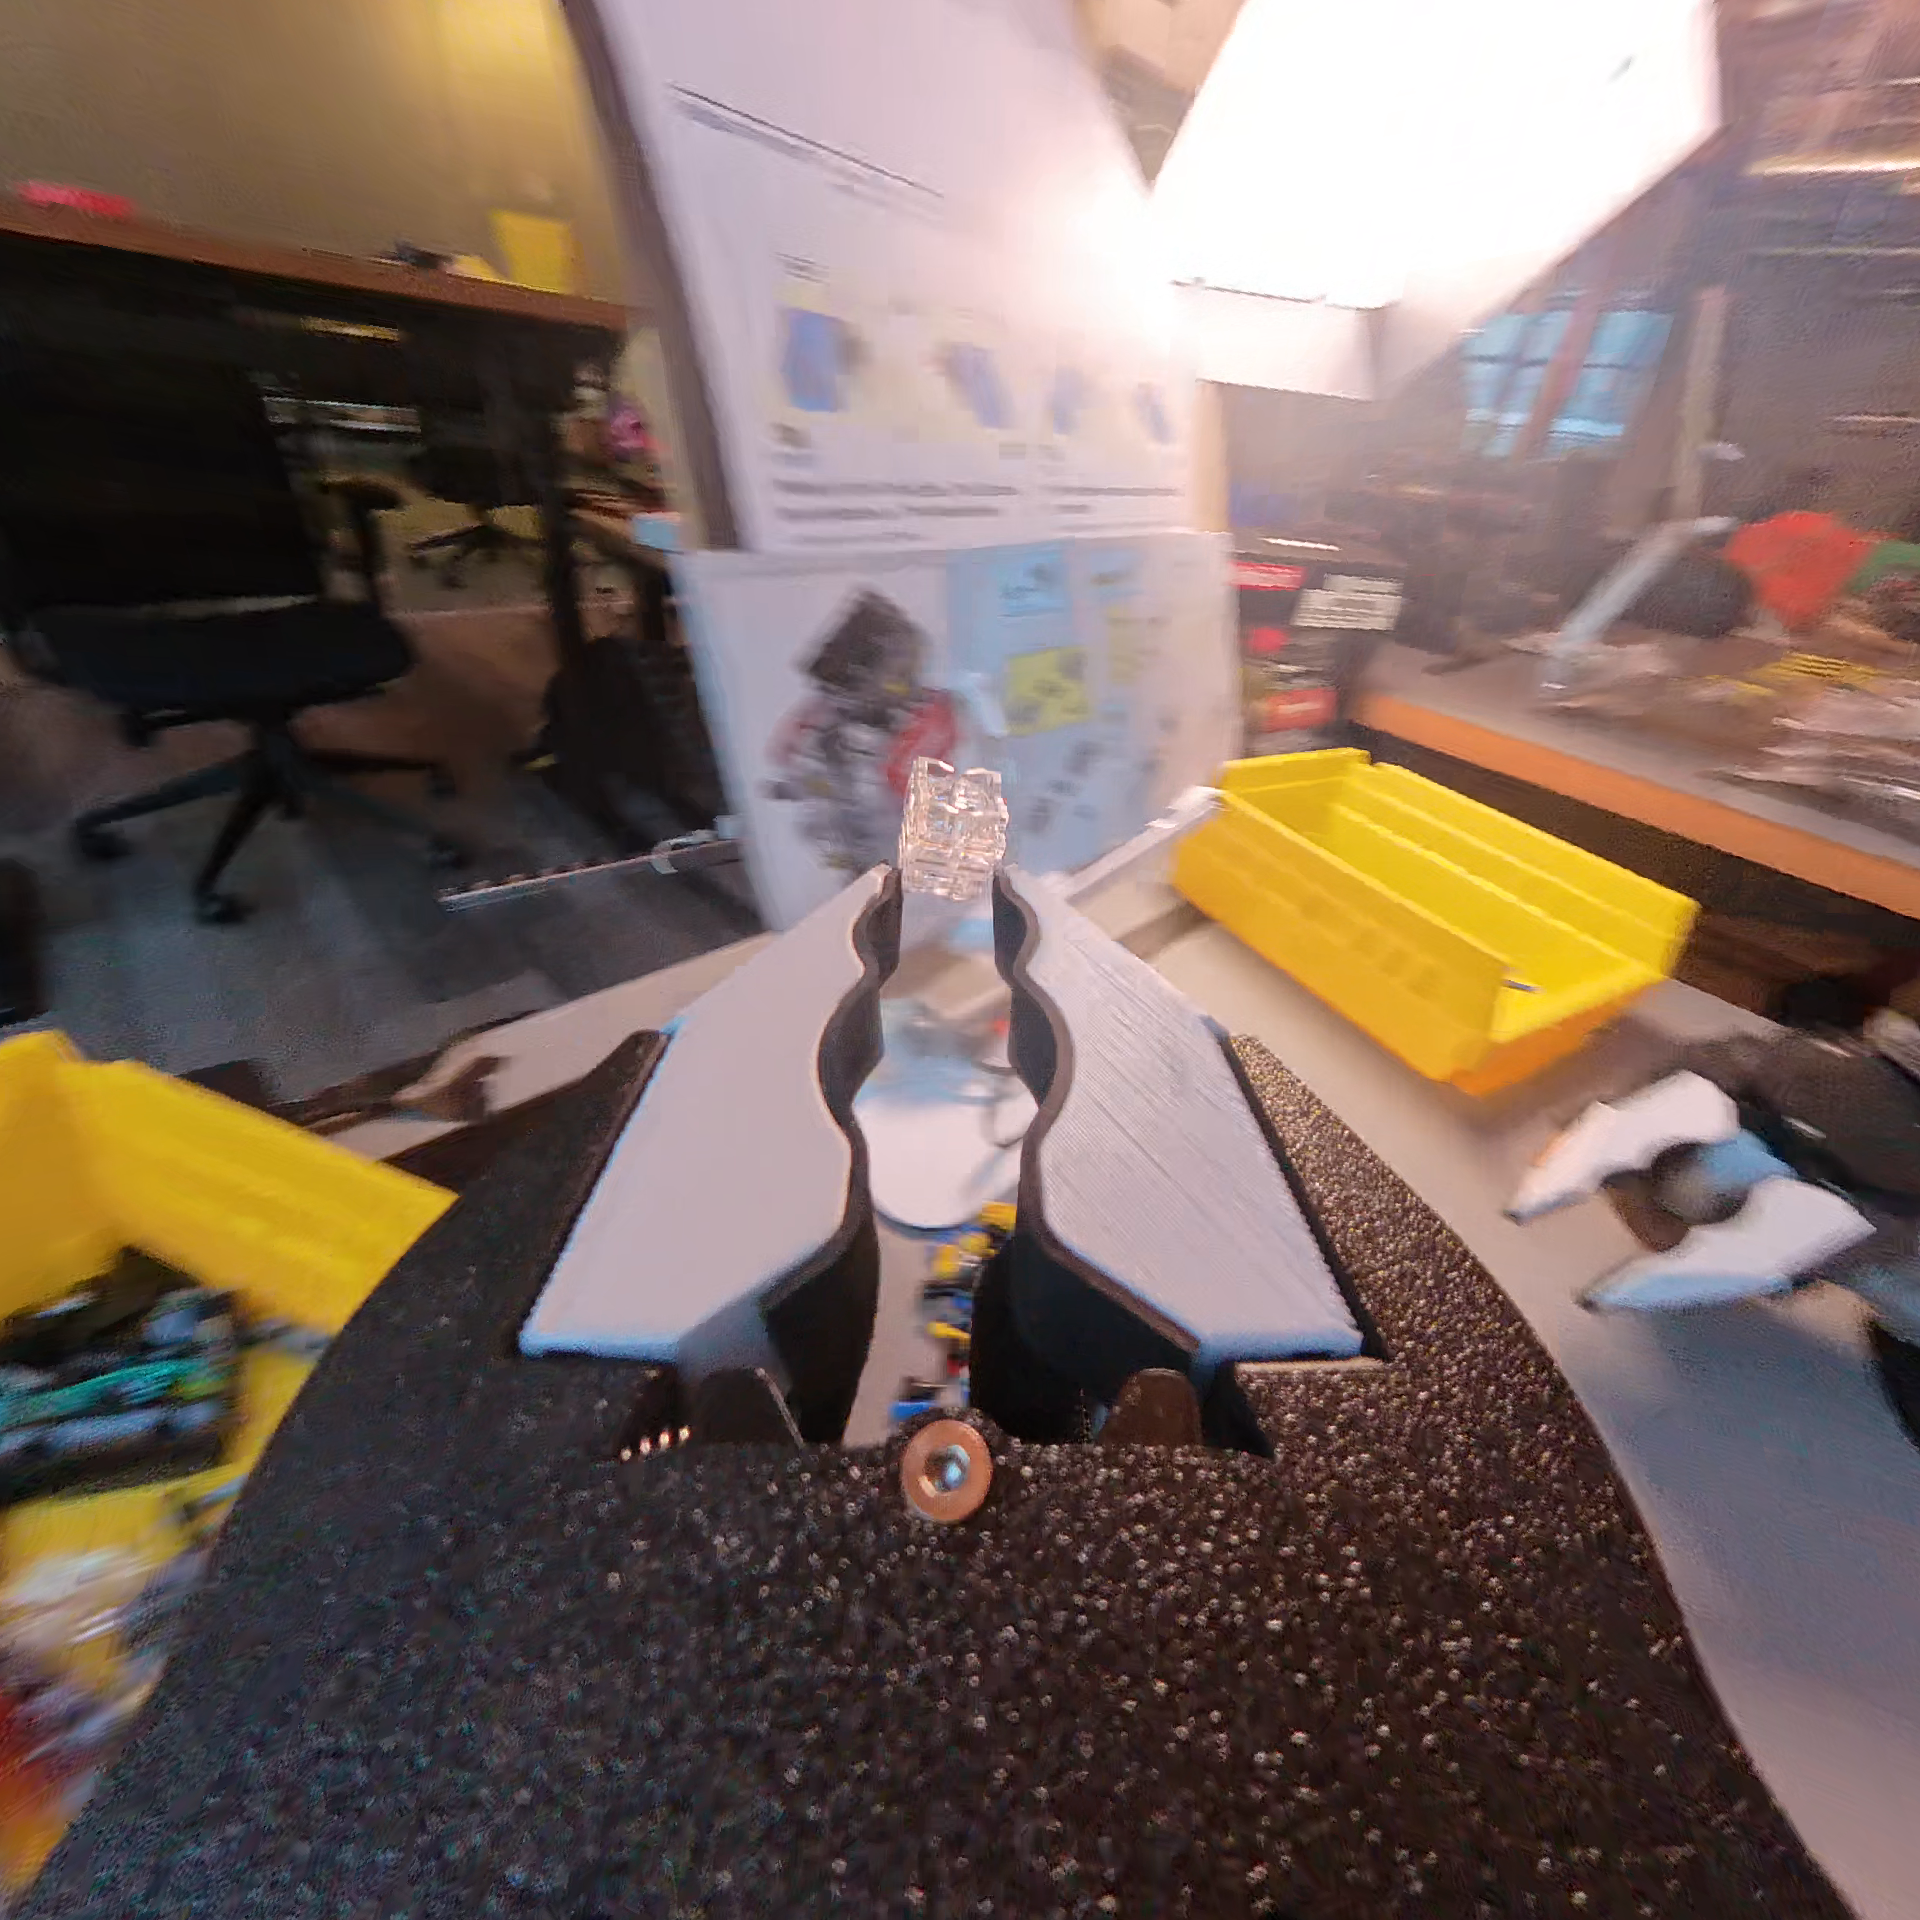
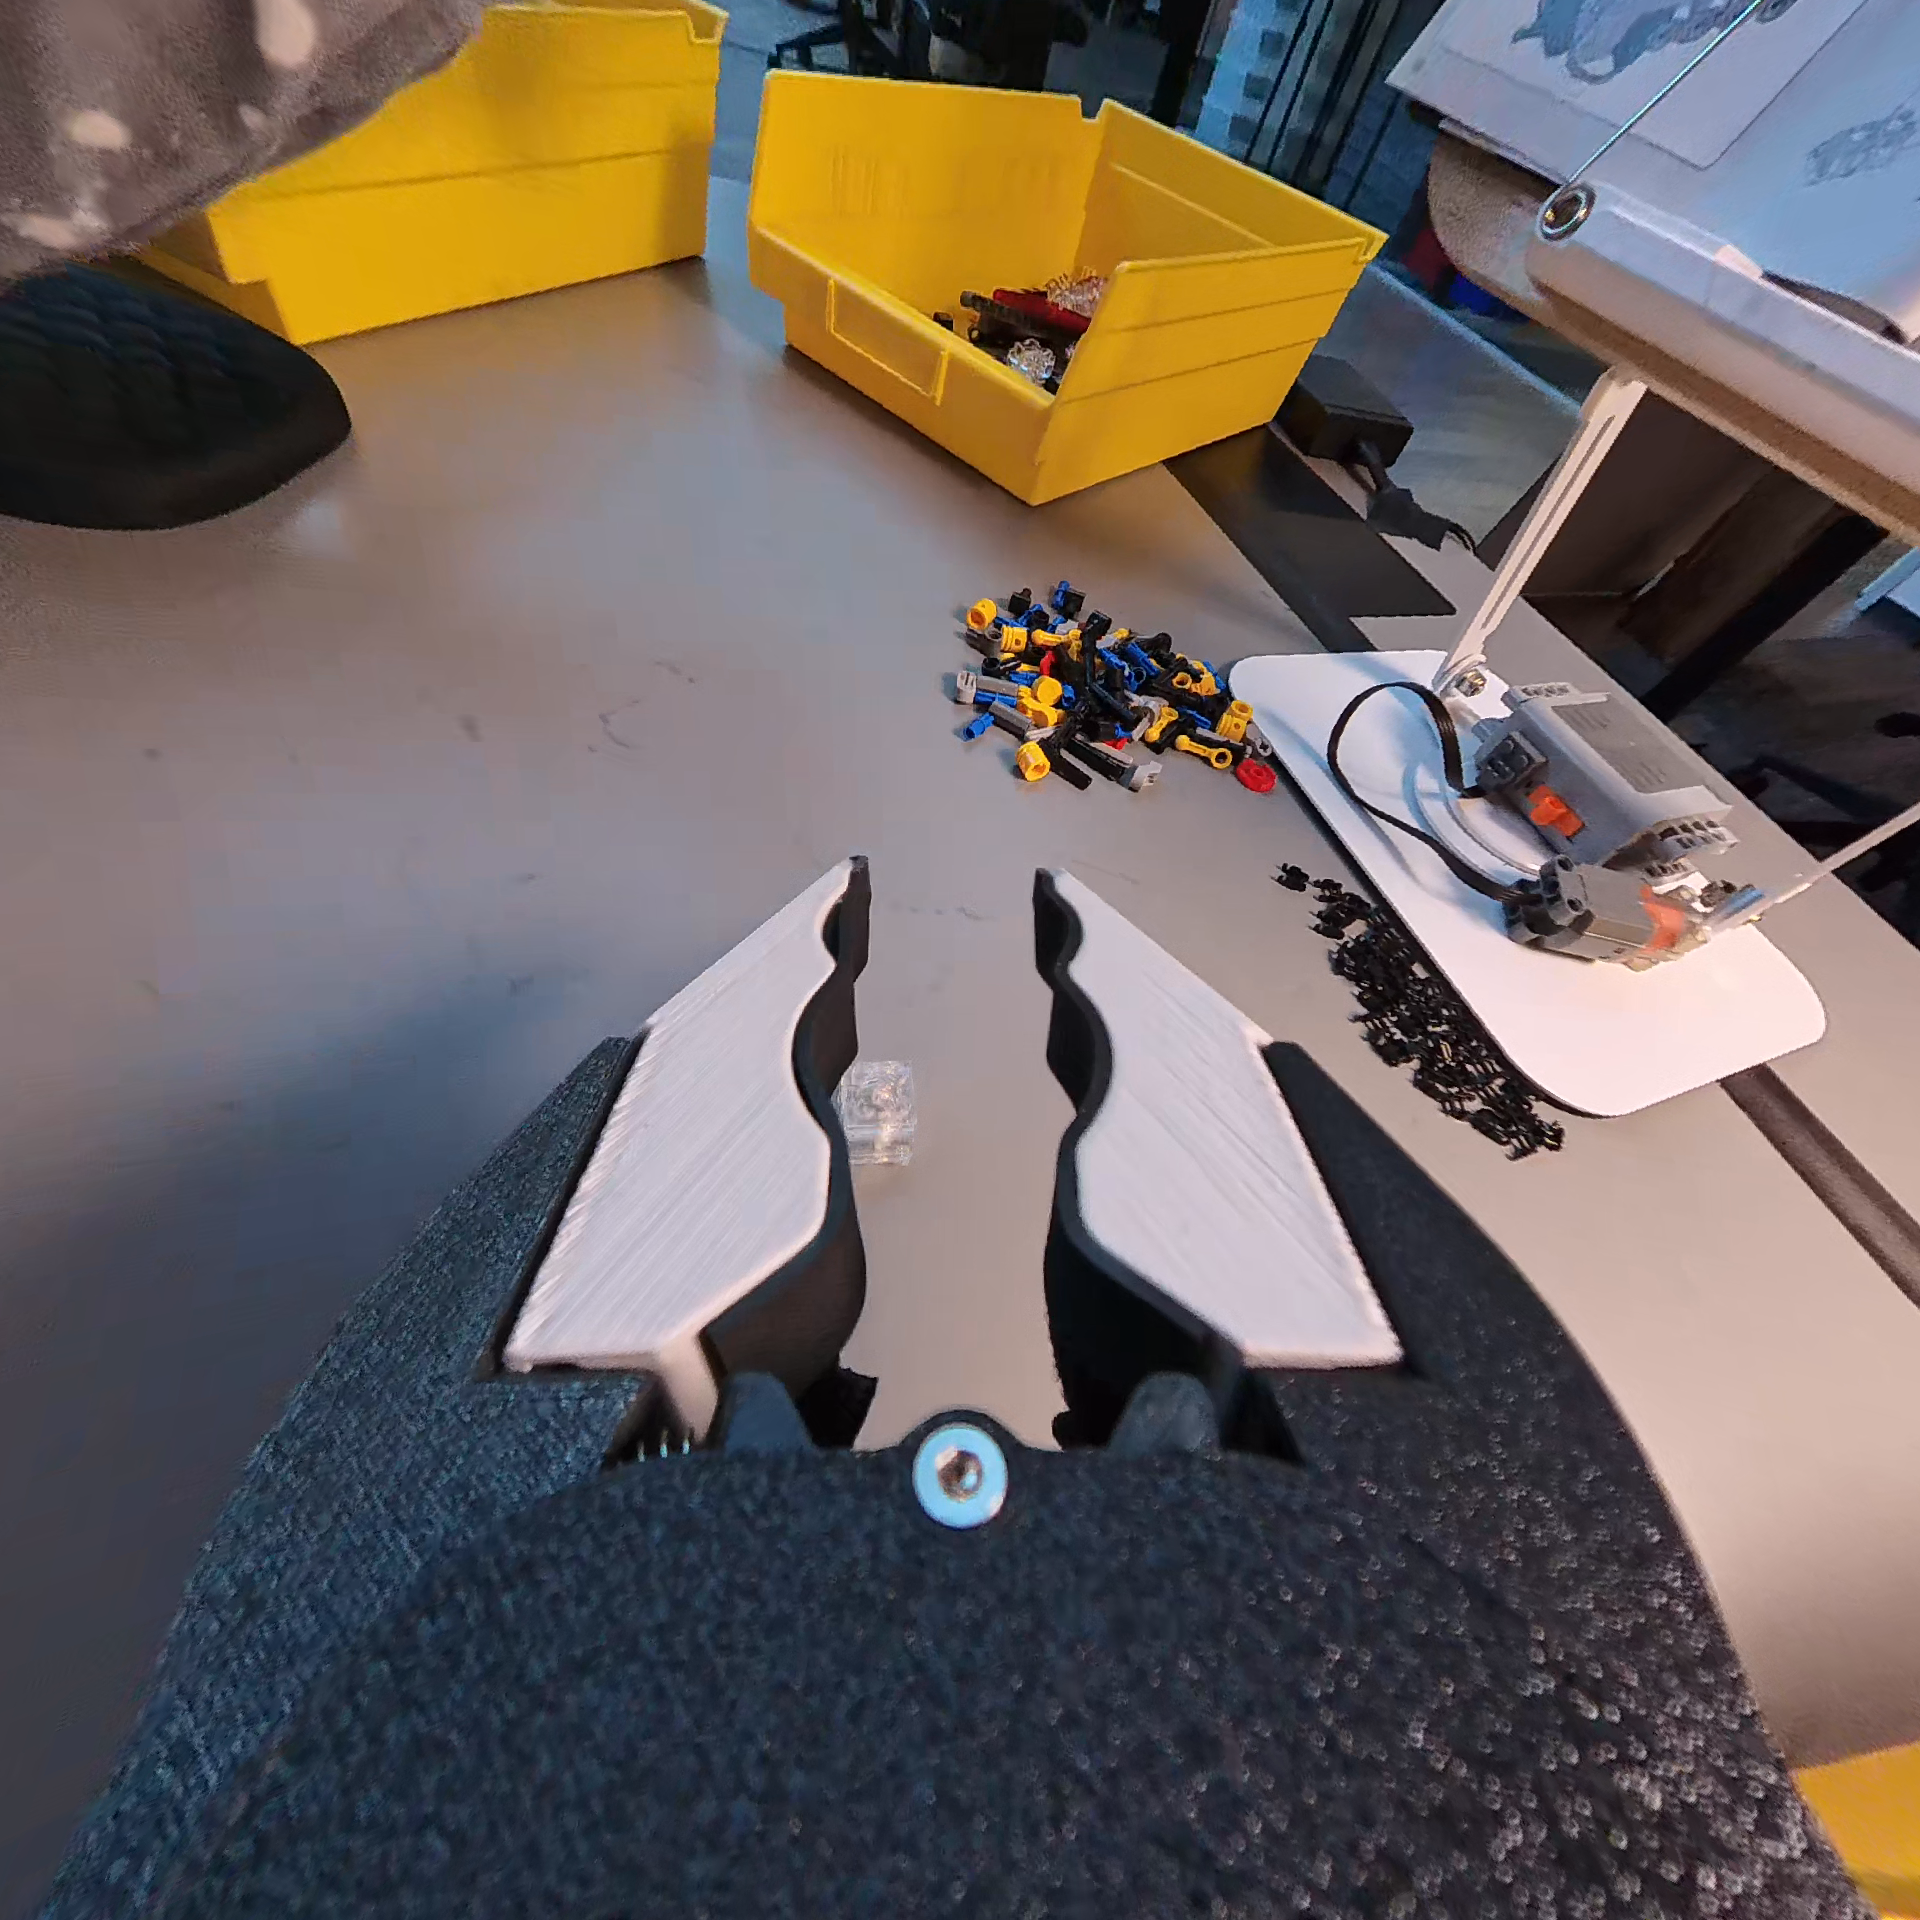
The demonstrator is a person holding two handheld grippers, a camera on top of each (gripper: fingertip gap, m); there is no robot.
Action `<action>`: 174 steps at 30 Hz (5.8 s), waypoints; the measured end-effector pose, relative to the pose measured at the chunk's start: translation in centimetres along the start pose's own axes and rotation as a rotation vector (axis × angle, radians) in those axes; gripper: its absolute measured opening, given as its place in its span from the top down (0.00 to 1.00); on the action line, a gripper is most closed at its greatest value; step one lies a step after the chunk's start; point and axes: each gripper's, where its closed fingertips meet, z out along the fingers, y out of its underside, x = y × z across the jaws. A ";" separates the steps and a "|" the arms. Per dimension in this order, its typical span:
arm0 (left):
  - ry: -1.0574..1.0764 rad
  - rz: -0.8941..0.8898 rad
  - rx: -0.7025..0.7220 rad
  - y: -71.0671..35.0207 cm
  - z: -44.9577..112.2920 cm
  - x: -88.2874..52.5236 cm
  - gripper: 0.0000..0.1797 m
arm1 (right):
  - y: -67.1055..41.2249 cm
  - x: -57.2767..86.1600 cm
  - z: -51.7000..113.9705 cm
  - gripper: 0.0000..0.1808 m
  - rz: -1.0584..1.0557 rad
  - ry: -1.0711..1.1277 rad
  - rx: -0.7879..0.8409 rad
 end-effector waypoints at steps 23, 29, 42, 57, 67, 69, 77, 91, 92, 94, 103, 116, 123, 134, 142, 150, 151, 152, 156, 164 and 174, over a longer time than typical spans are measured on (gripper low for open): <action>0.593 0.304 -0.271 19.8 -0.7 22.1 0.92 | -2.3 -5.1 1.7 0.79 -0.031 -0.159 0.083; 0.627 0.337 -0.335 21.5 -0.9 22.9 0.92 | -0.9 -6.6 2.1 0.91 -0.107 -0.214 0.002; 0.244 0.237 -0.350 20.9 1.1 14.2 0.86 | 7.7 2.9 0.9 0.90 0.226 0.149 -0.396; -0.665 0.082 -0.400 11.3 -6.4 -11.9 0.79 | 2.6 4.0 -0.3 0.86 0.175 0.189 -0.131; -0.620 -0.162 -0.964 16.4 -4.4 -23.0 0.76 | 1.4 3.2 -0.5 0.86 0.096 0.155 -0.067; -0.604 -0.154 -1.053 18.6 -4.7 -23.8 0.77 | 1.3 3.5 -0.8 0.87 0.087 0.164 -0.062; -0.588 -0.139 -1.098 20.6 -4.6 -24.9 1.00 | 1.9 4.1 -1.1 0.87 0.123 0.166 -0.058; -0.565 -0.166 -1.047 20.5 -3.1 -25.5 0.85 | 1.4 3.4 -0.8 0.87 0.099 0.155 -0.057; -0.559 -0.175 -1.062 20.9 -3.0 -25.5 0.86 | 1.4 3.4 -0.8 0.87 0.097 0.156 -0.057; -0.574 -0.158 -1.048 20.8 -2.8 -25.8 0.92 | 1.3 3.4 -0.9 0.87 0.091 0.159 -0.055; -0.592 -0.087 -0.614 10.8 -1.5 -18.8 0.92 | -1.0 2.1 -0.7 0.87 0.070 0.117 0.043; -0.555 0.005 -0.514 10.4 -2.6 -14.5 0.92 | -2.4 -0.1 0.1 0.87 0.049 0.085 0.077; -0.553 -0.095 -0.473 12.6 -3.1 -15.3 0.91 | -1.9 -0.5 0.7 0.87 0.056 0.069 0.063; -0.523 -0.167 -0.732 19.5 -3.8 -16.0 0.91 | -1.3 -0.6 0.9 0.87 0.057 0.054 0.037; -0.557 -0.179 -0.857 21.4 -4.3 -17.1 0.91 | -1.0 -0.4 0.8 0.87 0.047 0.057 0.024; -0.556 -0.209 -0.926 22.4 -4.7 -17.7 0.88 | -0.7 -0.4 0.8 0.87 0.045 0.051 0.008; -0.556 -0.211 -0.936 22.5 -4.7 -17.7 0.88 | -0.7 -0.4 0.8 0.87 0.045 0.051 0.008; -0.552 -0.208 -0.942 22.5 -4.6 -17.8 0.90 | -0.6 -0.4 0.8 0.87 0.045 0.051 0.008; -0.579 -0.134 -0.819 19.6 -4.1 -17.8 0.92 | -0.9 -0.2 0.6 0.87 0.043 0.064 0.020; 0.344 -0.182 -0.262 9.3 0.2 7.7 0.92 | -3.4 0.0 -0.2 0.73 -0.009 0.113 0.142; 0.878 -0.418 -0.383 15.5 1.2 23.9 0.92 | -5.4 -3.2 0.2 0.86 -0.441 0.220 0.135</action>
